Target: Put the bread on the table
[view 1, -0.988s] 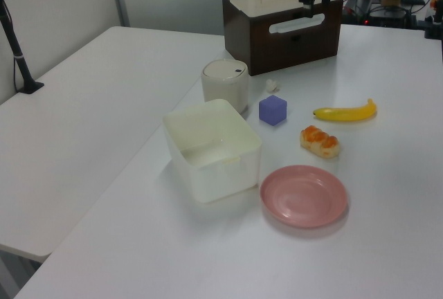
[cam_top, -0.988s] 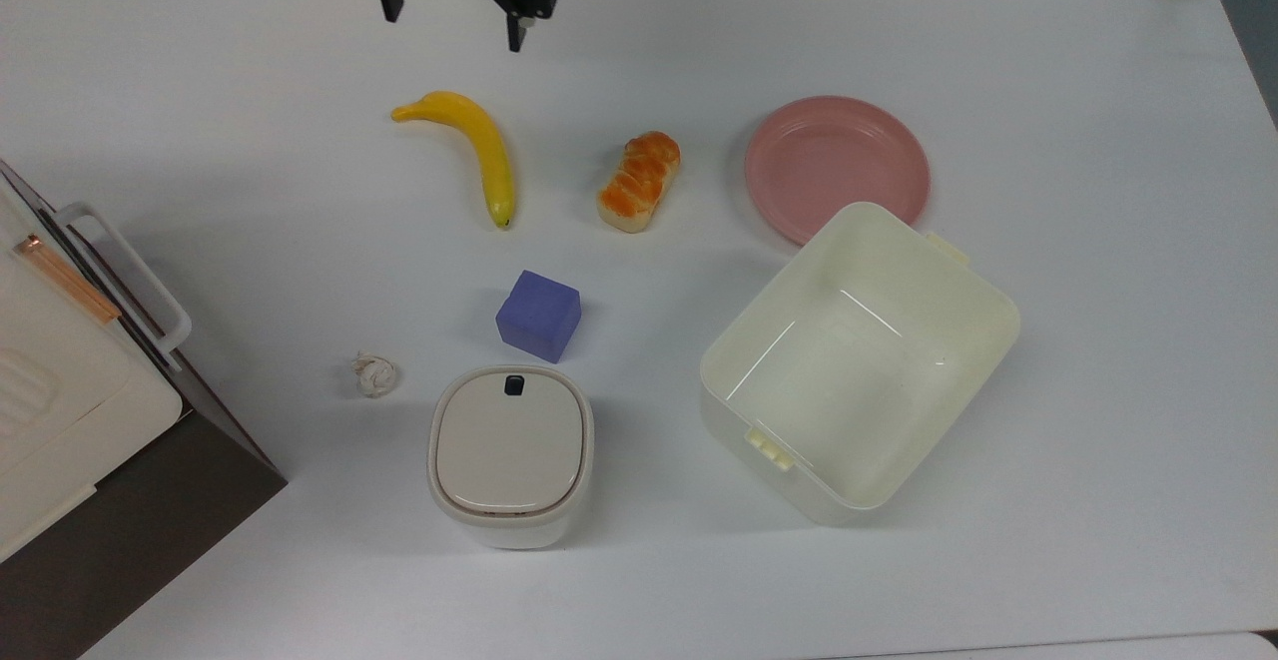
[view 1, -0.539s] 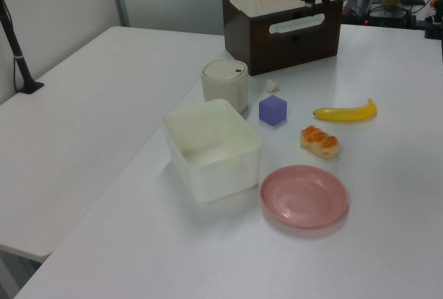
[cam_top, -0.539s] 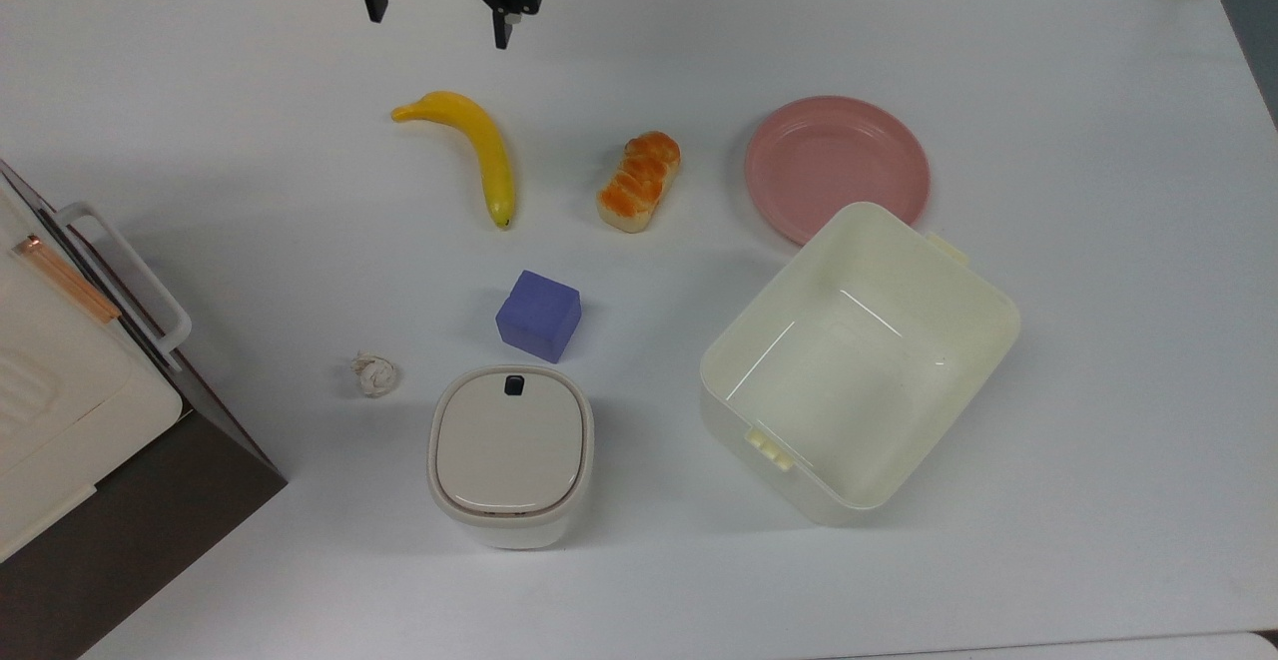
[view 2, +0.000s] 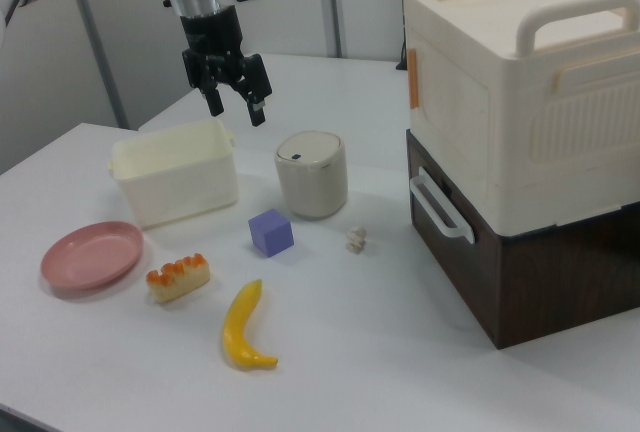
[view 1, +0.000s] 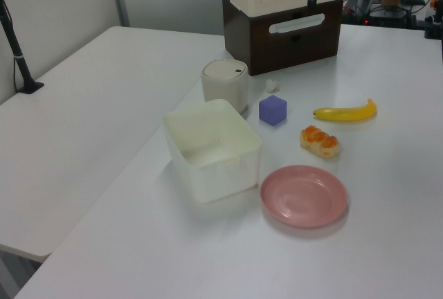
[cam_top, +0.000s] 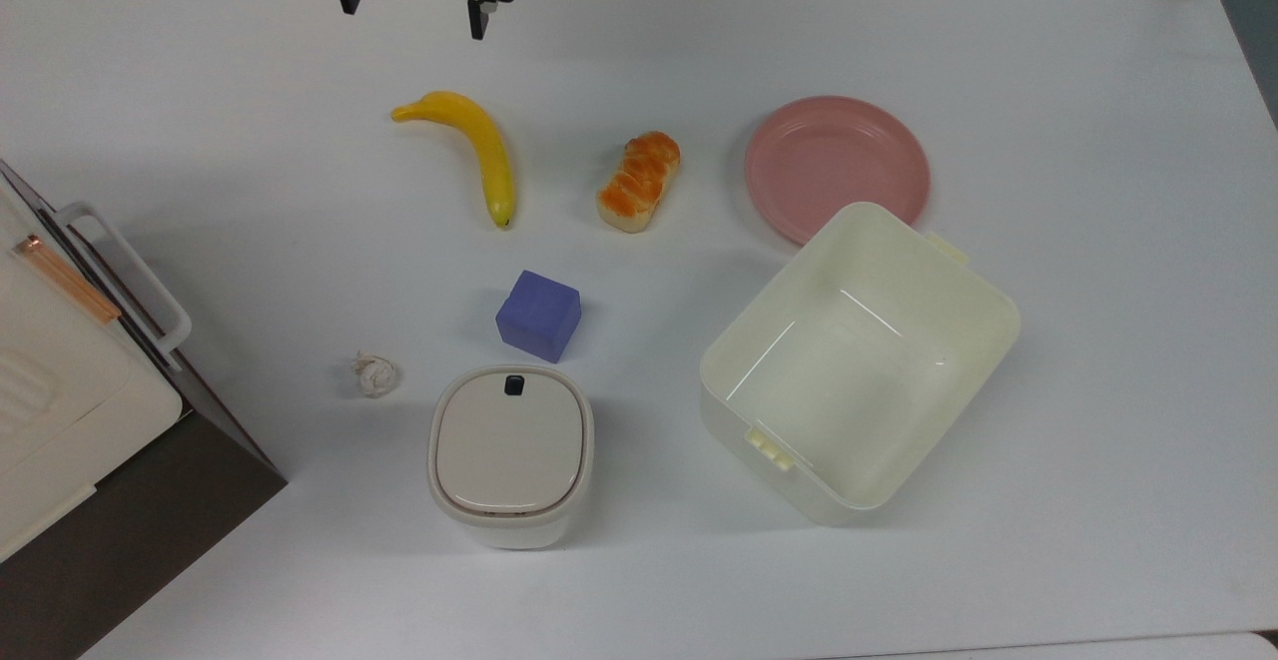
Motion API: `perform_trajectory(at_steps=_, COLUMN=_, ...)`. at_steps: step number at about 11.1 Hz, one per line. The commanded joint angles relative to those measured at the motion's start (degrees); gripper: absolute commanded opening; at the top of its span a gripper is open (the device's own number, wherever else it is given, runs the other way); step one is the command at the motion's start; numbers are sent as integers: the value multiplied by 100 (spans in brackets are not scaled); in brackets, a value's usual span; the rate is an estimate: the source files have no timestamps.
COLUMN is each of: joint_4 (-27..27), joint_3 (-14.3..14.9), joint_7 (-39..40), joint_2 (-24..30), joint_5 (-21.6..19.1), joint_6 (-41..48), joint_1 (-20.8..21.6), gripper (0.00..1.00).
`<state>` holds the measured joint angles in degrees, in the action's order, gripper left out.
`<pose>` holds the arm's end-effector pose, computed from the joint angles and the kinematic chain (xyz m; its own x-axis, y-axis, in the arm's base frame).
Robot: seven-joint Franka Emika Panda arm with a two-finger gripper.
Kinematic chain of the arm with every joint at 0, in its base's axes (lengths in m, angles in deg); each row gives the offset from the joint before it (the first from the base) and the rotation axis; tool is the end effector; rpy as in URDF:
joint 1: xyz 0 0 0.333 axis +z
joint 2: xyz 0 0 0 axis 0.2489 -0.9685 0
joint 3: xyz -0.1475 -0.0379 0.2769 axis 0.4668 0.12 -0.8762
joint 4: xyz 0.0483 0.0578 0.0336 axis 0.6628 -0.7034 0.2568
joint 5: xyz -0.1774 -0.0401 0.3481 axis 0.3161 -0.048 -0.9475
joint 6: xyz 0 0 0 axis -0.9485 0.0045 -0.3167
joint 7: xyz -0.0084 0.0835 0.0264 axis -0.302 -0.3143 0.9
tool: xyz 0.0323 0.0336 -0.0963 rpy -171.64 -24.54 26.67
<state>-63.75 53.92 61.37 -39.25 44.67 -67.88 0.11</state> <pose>0.6033 -0.0531 0.6281 0.9853 -0.1672 0.0365 -0.1694 -0.9832 0.0680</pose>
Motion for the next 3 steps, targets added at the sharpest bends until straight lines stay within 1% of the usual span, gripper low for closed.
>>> perform_trajectory(at_steps=1, joint_4=79, joint_3=60, joint_7=331, joint_2=16, joint_5=-157, joint_6=186, joint_1=33, gripper=100)
perform_trajectory(at_steps=3, joint_4=79, joint_3=60, joint_7=368, joint_2=16, joint_5=-157, joint_6=186, joint_1=42, gripper=100)
